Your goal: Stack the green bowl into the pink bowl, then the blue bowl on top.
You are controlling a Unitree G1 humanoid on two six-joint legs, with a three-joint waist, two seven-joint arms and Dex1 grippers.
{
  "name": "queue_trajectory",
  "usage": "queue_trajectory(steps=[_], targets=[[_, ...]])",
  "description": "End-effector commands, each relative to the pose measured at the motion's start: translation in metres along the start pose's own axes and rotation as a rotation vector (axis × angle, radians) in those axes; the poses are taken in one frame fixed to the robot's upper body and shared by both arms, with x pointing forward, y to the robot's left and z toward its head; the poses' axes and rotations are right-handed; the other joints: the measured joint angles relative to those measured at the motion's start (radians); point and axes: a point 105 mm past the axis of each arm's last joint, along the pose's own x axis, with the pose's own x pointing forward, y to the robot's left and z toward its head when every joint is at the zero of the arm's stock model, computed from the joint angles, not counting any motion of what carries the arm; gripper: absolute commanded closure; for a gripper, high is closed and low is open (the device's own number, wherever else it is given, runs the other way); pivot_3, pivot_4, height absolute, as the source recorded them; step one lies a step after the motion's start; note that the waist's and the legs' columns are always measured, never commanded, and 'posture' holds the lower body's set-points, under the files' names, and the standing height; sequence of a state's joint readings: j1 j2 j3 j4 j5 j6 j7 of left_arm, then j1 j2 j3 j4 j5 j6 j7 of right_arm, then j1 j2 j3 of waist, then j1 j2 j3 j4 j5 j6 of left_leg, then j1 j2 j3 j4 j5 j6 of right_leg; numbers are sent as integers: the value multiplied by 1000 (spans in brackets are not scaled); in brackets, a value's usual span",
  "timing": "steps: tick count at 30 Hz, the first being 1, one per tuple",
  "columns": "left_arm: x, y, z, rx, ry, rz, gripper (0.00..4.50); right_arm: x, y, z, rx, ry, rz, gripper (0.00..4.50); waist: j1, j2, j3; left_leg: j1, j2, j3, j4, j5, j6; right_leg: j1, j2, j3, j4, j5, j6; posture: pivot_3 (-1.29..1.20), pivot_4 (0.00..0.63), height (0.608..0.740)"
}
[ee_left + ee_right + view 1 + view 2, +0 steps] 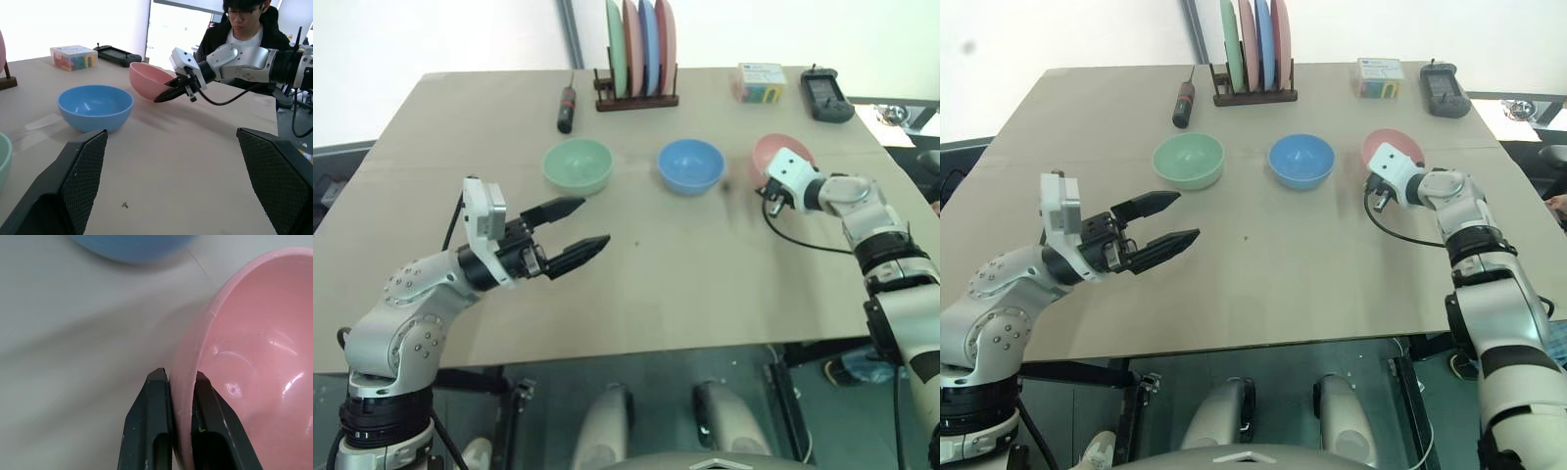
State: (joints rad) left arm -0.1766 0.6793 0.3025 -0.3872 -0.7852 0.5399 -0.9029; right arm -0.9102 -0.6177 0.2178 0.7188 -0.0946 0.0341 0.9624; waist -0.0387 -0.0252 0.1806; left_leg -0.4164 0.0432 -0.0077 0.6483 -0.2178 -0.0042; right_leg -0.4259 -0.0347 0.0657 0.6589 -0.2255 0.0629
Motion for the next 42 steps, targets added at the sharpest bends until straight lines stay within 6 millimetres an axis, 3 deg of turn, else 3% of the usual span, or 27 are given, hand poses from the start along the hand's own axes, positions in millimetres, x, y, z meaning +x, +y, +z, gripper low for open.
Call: queue_trajectory(steps=[1, 5, 8, 10, 16, 21, 22, 24, 27, 35, 37, 42], targets=[[-1, 19, 1, 47, 21, 101, 0, -25, 66, 45, -37, -106, 248, 4417, 7, 0, 0, 0, 0, -1, 0, 0, 0, 0, 0, -1, 0, 0, 0, 0, 150, 740], [-1, 35, -5, 78, 57, 171, 0, -25, 130, 65, -28, -108, 322, 4417, -3, 1, 0, 0, 0, -2, 0, 0, 0, 0, 0, -2, 1, 0, 0, 0, 150, 740], [0, 41, -6, 83, 73, 187, 0, -12, 150, 72, -1, -97, 311, 4417, -6, 0, 0, 2, 1, -1, 1, 0, 0, 0, 1, -1, 2, -1, 0, 0, 150, 740], [1, 44, -7, 99, 87, 201, 0, 2, 151, 73, 29, -69, 264, 4417, -4, 0, 0, 2, 1, -1, 3, 0, 0, 0, 1, -1, 3, -4, -1, 0, 150, 740], [-4, 60, -18, 263, 227, 335, 0, 10, 148, 70, 9, -32, 200, 2221, 3, -1, -1, 1, 0, -1, 5, 1, -1, 2, 1, -1, 2, -2, -4, 0, 150, 740], [-4, 76, -23, 333, 330, 443, 0, -12, 135, 84, 12, -113, 155, 347, 5, -1, -1, 0, 0, -1, 1, 0, -1, 1, 1, -1, 0, 0, -1, 0, 150, 740], [-5, 87, -25, 428, 436, 499, 0, -21, 132, 96, 40, -185, 143, 43, 5, -1, -1, -1, 0, -2, 1, 0, -1, 1, 1, -1, 0, 0, 0, 0, 150, 740], [0, 101, -27, 563, 604, 493, 0, -43, 130, 117, 70, -317, 138, 43, 10, -3, 0, -1, 0, -3, 1, 0, -1, 1, 1, -2, 0, 0, 0, 0, 150, 740], [11, 115, -23, 718, 741, 464, 0, -65, 130, 130, 86, -398, 129, 43, 11, -3, 0, 0, 0, -4, 1, 0, -1, 1, 2, -3, 0, -1, 2, 0, 150, 740], [77, 129, -36, 893, 935, 385, 0, -77, 118, 120, 94, -394, 12, 43, 18, -3, 0, -1, 0, -3, 1, 0, -1, 2, 1, -3, -1, -1, 1, 0, 150, 740], [89, 129, -39, 929, 948, 377, 253, -77, 116, 120, 99, -397, -11, 14, 19, -3, 1, -1, 0, -3, 1, 0, -1, 1, 1, -2, -1, -1, 0, 0, 150, 740], [100, 127, -45, 928, 956, 325, 2054, -80, 115, 117, 110, -392, -47, 0, 18, -3, 1, -3, 0, -3, 1, 0, -1, -1, 1, -2, 0, 0, 0, 0, 150, 740]])
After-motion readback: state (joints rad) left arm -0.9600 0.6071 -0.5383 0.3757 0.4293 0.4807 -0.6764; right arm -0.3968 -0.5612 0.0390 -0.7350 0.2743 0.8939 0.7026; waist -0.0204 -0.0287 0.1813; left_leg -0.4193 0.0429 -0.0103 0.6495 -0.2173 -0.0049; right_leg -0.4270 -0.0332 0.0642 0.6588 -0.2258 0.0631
